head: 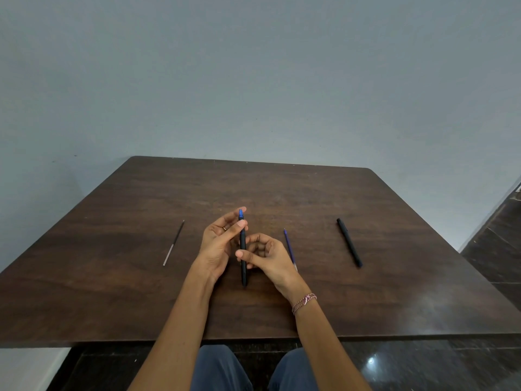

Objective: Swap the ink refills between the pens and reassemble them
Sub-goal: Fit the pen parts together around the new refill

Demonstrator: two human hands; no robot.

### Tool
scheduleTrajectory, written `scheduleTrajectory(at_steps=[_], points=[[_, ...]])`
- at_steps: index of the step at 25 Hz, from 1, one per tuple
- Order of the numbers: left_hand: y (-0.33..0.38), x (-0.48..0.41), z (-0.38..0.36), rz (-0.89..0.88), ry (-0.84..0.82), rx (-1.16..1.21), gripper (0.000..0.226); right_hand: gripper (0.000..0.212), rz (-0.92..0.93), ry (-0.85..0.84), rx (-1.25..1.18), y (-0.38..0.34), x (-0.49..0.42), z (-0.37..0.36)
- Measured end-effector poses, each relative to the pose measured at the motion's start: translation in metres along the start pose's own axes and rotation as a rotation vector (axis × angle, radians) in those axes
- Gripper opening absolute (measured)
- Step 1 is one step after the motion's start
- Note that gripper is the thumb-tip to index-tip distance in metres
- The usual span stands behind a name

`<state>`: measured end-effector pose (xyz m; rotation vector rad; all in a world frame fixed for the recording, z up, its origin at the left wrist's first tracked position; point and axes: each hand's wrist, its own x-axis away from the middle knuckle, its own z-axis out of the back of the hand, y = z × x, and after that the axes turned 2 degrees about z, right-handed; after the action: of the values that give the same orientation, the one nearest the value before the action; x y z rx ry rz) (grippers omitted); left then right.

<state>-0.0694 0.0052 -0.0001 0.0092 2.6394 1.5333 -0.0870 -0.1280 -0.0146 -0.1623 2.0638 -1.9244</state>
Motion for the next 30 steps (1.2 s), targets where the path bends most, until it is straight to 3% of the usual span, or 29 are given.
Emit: scheduleTrajectory(at_steps=[7, 30], points=[[0.0035, 0.0011, 0.0006, 0.022, -0.036, 0.117, 0.03, 0.026, 0.014, -0.007, 0.02, 0.0011, 0.0012, -0.0001], [0.0038, 0.0027, -0.0012, 0.013, -0.042, 0.069, 0.034, 0.023, 0.009, 0.0, 0.018, 0.001, 0.0013, -0.0011]])
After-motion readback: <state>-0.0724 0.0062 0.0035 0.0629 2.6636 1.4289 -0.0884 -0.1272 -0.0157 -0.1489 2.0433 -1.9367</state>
